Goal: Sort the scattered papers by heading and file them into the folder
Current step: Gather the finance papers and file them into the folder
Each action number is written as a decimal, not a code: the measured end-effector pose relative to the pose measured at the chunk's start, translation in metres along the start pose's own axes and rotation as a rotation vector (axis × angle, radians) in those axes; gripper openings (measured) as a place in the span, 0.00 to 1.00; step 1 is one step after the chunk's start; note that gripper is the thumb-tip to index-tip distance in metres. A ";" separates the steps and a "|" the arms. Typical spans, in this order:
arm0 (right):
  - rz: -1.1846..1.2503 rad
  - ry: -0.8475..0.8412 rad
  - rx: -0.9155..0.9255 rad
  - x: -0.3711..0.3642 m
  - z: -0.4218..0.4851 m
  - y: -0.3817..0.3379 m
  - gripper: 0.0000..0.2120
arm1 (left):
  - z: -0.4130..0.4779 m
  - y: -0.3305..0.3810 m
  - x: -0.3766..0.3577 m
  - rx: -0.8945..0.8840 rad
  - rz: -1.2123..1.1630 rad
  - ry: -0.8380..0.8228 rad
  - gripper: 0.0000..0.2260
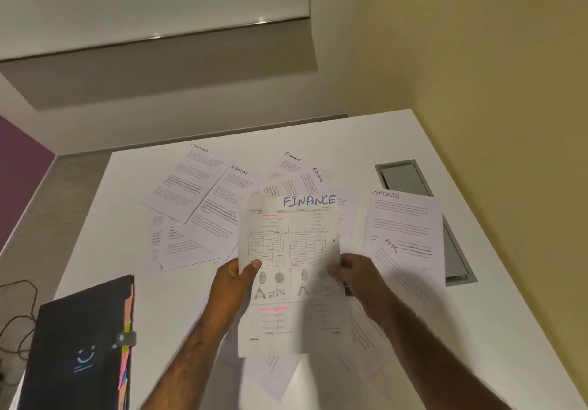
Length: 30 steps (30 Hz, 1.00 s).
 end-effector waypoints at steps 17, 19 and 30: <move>0.136 0.557 -0.119 0.111 -0.028 0.034 0.10 | -0.004 -0.141 0.070 0.119 0.964 0.069 0.34; 0.157 0.578 -0.153 0.122 -0.032 0.045 0.10 | -0.014 -0.158 0.062 0.104 1.200 -0.017 0.40; 0.224 0.582 -0.158 0.121 -0.043 0.054 0.09 | -0.070 -0.167 0.032 0.127 1.629 0.133 0.36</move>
Point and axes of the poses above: each hand's wrist, its own z-axis towards the middle knuckle, its own x-axis out of the back of the hand, y = z × x, the point moved 2 cm from there along z, towards the middle knuckle, and after that the axes turned 8 degrees about -z, right-handed, at the moved point
